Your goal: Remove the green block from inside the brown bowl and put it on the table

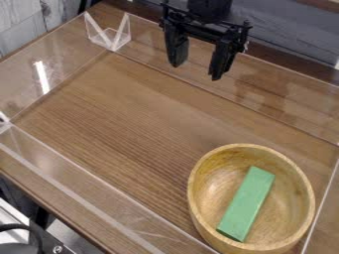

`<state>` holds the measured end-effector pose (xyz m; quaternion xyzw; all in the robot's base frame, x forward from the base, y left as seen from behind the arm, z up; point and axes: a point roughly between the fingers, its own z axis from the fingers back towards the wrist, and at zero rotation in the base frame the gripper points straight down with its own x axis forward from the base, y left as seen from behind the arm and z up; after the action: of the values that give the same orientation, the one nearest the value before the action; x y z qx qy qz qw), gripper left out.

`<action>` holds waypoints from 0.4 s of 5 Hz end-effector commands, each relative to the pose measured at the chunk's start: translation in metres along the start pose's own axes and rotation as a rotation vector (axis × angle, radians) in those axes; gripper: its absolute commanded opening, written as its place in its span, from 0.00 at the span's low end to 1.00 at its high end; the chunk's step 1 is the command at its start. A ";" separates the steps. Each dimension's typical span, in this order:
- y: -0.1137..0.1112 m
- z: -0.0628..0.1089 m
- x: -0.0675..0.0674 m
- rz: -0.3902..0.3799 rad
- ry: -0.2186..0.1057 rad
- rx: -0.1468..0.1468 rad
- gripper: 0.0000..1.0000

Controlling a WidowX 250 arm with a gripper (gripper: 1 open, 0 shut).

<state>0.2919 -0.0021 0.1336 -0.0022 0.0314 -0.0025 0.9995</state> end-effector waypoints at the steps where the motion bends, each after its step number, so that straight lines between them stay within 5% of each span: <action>1: -0.021 -0.007 -0.013 -0.018 0.018 -0.006 1.00; 2: -0.054 -0.020 -0.032 -0.047 0.047 -0.020 1.00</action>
<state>0.2548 -0.0550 0.0989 -0.0069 0.0879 -0.0264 0.9958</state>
